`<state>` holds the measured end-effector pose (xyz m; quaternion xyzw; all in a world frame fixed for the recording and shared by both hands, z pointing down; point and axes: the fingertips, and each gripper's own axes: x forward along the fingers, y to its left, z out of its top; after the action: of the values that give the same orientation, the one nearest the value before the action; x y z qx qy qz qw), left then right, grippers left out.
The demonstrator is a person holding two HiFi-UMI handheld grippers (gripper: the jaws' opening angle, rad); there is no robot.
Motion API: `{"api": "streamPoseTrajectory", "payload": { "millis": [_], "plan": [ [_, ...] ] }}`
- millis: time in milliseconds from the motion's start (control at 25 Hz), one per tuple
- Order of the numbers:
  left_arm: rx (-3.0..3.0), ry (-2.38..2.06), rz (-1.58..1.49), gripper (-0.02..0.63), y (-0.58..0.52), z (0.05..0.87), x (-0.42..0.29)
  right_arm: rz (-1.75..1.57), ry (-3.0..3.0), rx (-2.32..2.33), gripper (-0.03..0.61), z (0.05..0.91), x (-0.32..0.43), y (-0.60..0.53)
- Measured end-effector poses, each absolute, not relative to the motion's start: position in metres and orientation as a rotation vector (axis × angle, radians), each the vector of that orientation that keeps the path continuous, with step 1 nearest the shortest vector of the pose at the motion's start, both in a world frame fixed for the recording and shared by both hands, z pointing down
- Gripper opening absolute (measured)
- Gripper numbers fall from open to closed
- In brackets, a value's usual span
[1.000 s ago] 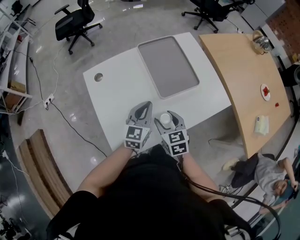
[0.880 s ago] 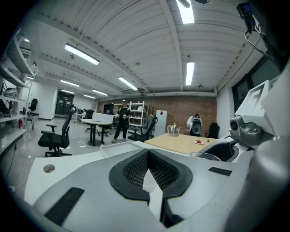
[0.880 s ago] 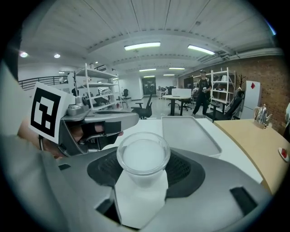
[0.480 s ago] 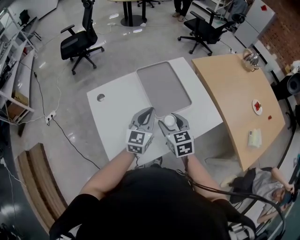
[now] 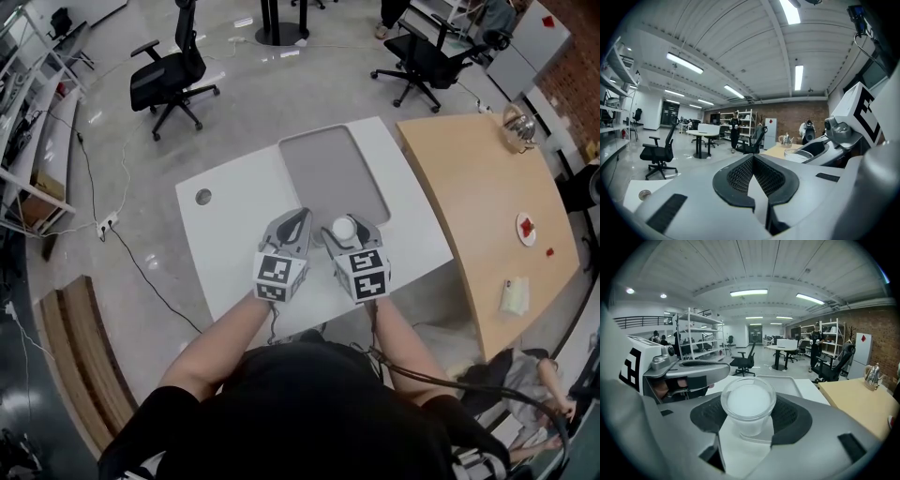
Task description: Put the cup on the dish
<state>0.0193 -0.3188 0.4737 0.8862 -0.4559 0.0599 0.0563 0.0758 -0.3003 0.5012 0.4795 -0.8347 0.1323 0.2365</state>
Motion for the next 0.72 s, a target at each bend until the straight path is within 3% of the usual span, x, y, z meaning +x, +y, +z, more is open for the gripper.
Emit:
{"api": "streamPoseTrajectory", "payload": {
  "millis": [720],
  "plan": [
    [2.572,-1.479,0.232,0.008,-0.444,0.542,0.039,0.365,-2.248,1.270,0.247,0.597,0.096,-0.465]
  ]
}}
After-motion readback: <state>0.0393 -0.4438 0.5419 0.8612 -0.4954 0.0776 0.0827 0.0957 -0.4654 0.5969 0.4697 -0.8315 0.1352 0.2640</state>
